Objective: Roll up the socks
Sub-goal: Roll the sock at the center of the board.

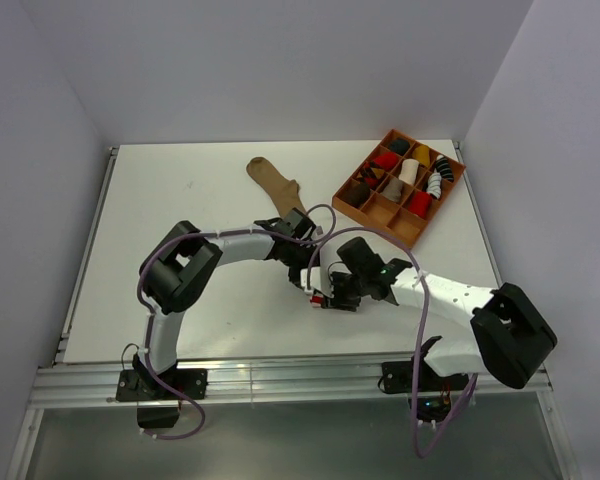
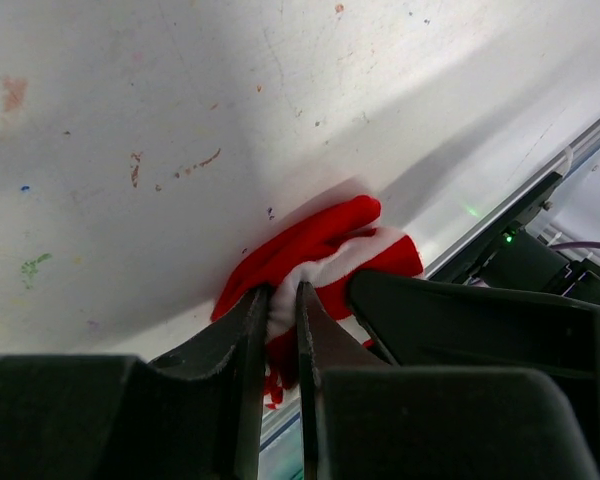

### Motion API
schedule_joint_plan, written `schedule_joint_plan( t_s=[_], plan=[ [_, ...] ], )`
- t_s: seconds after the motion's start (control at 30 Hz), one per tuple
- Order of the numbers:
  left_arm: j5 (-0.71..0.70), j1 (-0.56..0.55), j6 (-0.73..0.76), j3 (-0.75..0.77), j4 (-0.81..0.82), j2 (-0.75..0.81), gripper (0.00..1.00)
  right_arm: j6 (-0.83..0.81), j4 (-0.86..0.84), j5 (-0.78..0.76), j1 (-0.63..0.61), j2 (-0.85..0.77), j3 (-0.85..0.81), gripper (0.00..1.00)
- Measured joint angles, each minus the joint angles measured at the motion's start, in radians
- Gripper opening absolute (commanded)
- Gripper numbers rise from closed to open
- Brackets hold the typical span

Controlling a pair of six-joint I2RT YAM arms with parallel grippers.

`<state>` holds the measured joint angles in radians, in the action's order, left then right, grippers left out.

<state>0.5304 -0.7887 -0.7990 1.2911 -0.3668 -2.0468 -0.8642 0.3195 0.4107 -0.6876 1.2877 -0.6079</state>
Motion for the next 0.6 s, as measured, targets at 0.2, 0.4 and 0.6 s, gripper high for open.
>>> schedule_joint_plan(
  t_s=[0.2, 0.4, 0.6],
  plan=[
    [0.009, 0.005, 0.0, 0.005, -0.018, -0.004, 0.02, 0.011, -0.006, -0.011, -0.015, 0.046, -0.02, 0.44],
    [0.027, 0.014, -0.001, -0.001, -0.015, -0.006, 0.12, 0.049, 0.008, -0.018, -0.017, 0.085, -0.053, 0.25],
    [0.052, 0.037, -0.04, -0.08, 0.074, 0.026, 0.34, 0.077, 0.026, 0.018, 0.008, 0.122, -0.084, 0.18]
  ],
)
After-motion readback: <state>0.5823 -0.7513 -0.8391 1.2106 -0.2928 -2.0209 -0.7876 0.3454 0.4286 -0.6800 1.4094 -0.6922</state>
